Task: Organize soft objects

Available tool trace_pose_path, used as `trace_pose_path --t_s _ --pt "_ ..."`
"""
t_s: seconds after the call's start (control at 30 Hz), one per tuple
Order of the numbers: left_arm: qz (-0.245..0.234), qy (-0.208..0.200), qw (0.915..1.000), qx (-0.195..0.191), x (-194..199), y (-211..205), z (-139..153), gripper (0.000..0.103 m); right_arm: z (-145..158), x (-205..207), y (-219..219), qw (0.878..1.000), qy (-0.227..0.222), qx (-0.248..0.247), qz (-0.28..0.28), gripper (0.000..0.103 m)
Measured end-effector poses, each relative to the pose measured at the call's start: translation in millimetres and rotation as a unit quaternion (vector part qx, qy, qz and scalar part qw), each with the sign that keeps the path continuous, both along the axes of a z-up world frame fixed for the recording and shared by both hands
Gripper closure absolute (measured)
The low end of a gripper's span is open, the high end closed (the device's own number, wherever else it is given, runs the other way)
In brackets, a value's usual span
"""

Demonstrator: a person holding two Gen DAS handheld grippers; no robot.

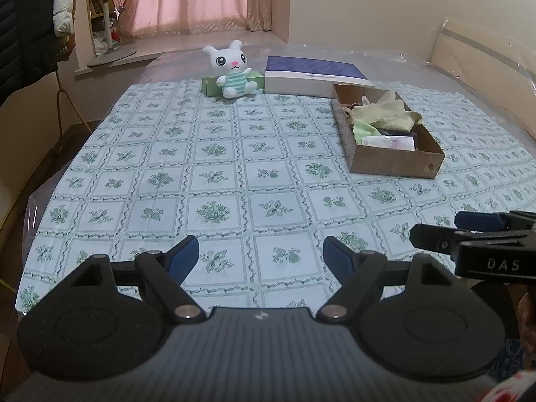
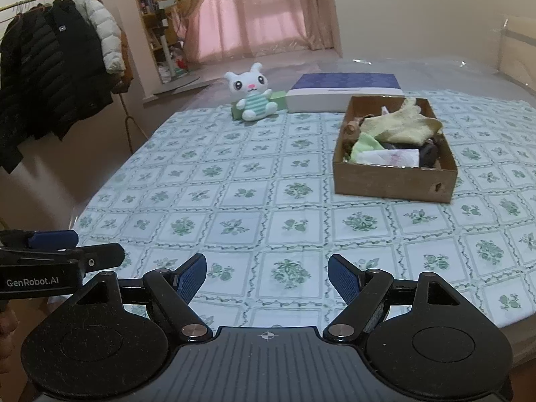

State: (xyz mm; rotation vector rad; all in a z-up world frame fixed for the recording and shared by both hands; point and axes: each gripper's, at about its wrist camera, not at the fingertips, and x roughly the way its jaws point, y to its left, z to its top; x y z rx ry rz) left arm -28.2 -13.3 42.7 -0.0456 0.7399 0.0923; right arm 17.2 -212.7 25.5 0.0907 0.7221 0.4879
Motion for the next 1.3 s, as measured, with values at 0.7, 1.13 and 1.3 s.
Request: trace_pose_path --t_s 0.7,1.13,1.3 --pt "0.009 0.001 1.0000 0.000 -5.9 6.2 -1.3 0.023 -4.1 -0.1 11.9 1.000 0.001 -0.004 0.016 0.024" --pt "0.009 0.002 1.0000 0.000 -6.2 6.3 -1.5 0.023 -4.1 0.3 12.1 1.000 0.001 -0.004 0.017 0.024" --pt "0.009 0.002 1.0000 0.000 -6.0 6.2 -1.7 0.023 -4.0 0.2 12.0 1.000 0.001 -0.004 0.017 0.024"
